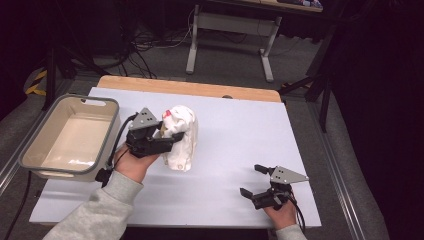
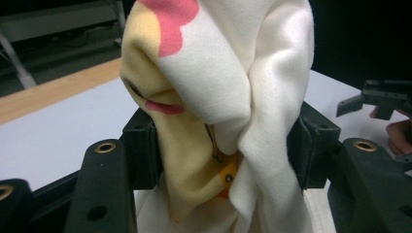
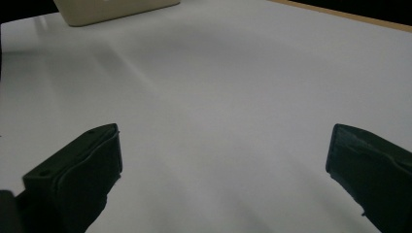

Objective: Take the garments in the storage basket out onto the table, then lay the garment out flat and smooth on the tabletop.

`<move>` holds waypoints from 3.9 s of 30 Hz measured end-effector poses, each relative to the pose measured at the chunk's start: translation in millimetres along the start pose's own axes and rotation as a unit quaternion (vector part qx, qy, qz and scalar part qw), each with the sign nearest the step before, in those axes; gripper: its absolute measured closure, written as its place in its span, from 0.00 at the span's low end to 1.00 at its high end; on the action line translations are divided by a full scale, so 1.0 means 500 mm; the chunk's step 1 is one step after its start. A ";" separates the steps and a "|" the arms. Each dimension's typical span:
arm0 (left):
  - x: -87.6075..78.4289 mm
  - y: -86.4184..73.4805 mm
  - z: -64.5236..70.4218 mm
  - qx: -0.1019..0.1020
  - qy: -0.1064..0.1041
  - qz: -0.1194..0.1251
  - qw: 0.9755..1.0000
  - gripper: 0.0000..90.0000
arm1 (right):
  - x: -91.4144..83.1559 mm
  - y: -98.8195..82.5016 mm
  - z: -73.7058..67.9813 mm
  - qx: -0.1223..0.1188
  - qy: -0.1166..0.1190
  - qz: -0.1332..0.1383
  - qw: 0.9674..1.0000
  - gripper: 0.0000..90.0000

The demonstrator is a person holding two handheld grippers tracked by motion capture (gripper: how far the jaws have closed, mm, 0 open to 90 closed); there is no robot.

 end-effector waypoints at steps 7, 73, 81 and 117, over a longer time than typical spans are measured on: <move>0.048 -0.032 0.039 -0.006 -0.034 -0.019 0.999 0.46 | 0.000 0.000 0.000 -0.001 -0.004 -0.006 1.000 0.00; 0.013 -0.156 -0.029 -0.005 -0.014 -0.134 0.991 0.37 | 0.095 0.124 -0.018 0.084 -0.006 -0.079 0.993 0.16; -0.008 -0.181 -0.039 -0.015 -0.044 -0.144 0.988 0.52 | 0.144 0.127 -0.032 0.088 0.020 -0.107 0.990 0.21; -0.022 -0.212 -0.040 -0.014 -0.028 -0.145 0.989 0.51 | 0.194 0.117 -0.036 0.023 0.014 -0.189 0.982 0.95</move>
Point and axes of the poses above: each handheld gripper's, and its own axes: x roughly forward along the jaws, y roughly out of its top, z roughly to its right, the point moved 3 cm from there along x, roughly forward along the jaws, and after that the axes turned 4 degrees about -x, right-handed, at the moved point
